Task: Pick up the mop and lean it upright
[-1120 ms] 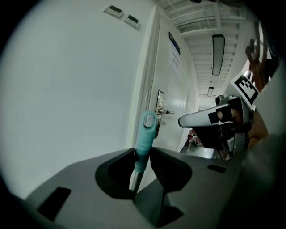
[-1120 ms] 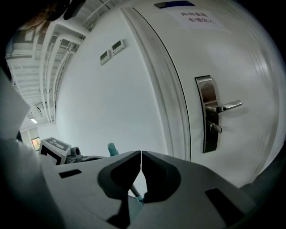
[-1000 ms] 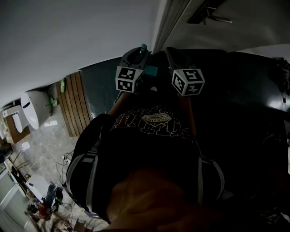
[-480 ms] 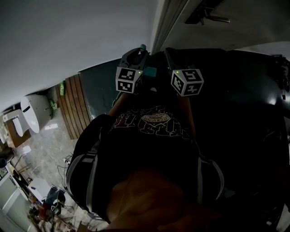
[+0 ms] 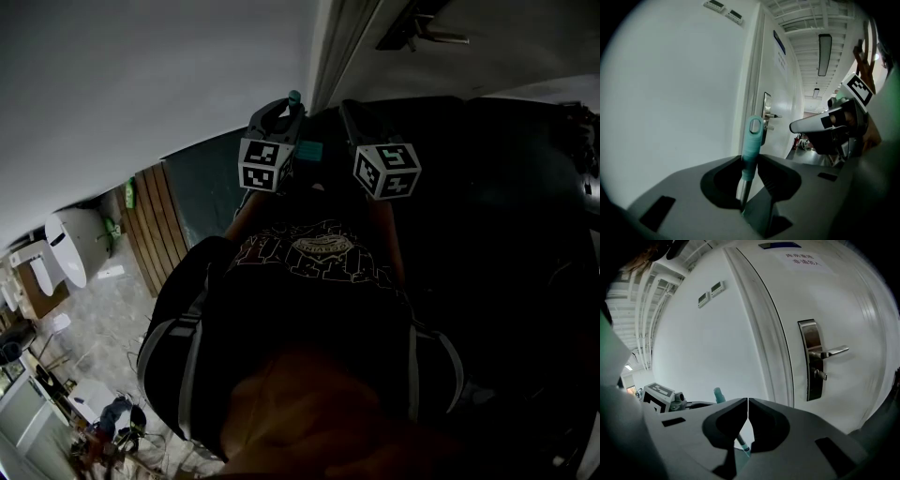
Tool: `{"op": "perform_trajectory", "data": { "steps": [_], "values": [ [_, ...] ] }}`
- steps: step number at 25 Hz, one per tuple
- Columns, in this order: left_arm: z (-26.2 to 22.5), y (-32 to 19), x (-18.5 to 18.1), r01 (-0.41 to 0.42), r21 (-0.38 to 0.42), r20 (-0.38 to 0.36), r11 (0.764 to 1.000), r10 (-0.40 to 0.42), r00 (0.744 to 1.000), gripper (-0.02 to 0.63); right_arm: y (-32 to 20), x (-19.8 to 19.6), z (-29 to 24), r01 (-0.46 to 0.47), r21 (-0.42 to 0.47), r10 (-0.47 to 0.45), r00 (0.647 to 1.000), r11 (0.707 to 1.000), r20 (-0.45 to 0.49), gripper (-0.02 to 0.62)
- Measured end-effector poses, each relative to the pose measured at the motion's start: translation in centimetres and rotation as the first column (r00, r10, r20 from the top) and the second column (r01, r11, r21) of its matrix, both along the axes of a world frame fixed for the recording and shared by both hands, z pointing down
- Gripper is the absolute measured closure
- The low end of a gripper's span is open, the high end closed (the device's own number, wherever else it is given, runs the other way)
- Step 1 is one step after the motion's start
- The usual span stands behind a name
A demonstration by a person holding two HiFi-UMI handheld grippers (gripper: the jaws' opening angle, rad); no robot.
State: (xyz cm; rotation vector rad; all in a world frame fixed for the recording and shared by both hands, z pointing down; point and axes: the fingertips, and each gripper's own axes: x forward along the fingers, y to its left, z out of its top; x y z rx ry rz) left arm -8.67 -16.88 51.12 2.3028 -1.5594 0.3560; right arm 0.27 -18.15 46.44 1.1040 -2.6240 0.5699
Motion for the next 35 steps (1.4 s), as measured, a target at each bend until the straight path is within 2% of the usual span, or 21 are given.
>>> {"op": "perform_trajectory", "data": {
  "steps": [35],
  "values": [
    [0.6, -8.2, -0.7, -0.09, -0.013, -0.027, 0.996, 0.089, 0.996, 0.459, -3.8, 0.0, 0.2, -0.124, -0.015, 0.124, 0.992, 0.992, -0.004, 0.575]
  ]
}}
